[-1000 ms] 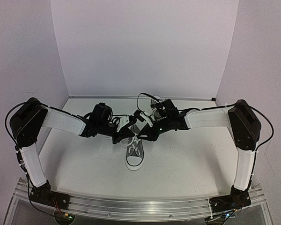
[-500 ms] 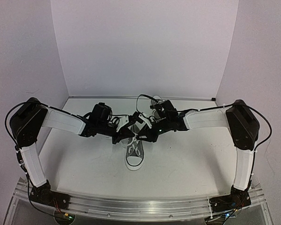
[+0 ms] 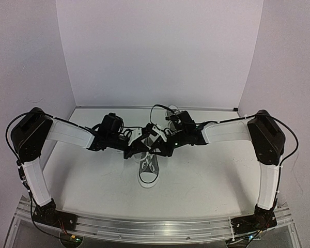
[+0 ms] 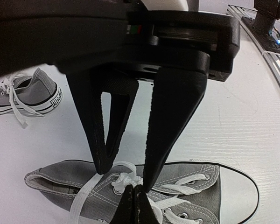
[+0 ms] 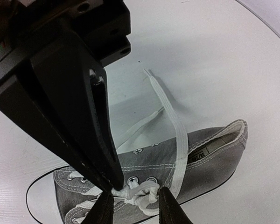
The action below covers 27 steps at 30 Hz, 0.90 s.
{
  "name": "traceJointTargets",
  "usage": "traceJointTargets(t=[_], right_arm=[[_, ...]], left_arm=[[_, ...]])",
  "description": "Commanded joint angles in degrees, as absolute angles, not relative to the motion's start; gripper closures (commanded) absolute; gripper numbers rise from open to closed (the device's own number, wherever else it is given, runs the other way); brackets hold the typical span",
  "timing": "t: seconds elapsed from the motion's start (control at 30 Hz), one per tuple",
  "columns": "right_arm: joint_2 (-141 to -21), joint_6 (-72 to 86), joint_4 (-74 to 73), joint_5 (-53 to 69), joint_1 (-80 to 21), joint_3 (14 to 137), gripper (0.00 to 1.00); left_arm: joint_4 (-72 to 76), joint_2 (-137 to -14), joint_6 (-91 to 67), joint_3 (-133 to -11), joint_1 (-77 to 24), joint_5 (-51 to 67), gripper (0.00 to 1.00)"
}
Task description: Tie the shoes
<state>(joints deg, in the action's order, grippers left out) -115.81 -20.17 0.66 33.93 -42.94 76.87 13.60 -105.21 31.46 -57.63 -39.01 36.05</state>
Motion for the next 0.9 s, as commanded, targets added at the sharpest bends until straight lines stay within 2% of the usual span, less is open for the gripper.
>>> traceJointTargets(t=[0.0,0.13,0.87], right_arm=[[-112.07,-25.35,5.69,34.38,-43.15,73.61,0.65],[-111.19,-28.37,6.03,34.58,-43.15,72.19,0.63],[-112.40,-34.29,6.60,32.83,-44.56,73.92,0.72]], left_arm=[[15.47,-104.99,32.77,-58.63,-38.26,38.44,1.00],[15.46,-104.90,33.60,-58.45,-37.79,40.04,1.00],[13.75,-105.99,36.91,-59.12,-37.37,43.21,1.00]])
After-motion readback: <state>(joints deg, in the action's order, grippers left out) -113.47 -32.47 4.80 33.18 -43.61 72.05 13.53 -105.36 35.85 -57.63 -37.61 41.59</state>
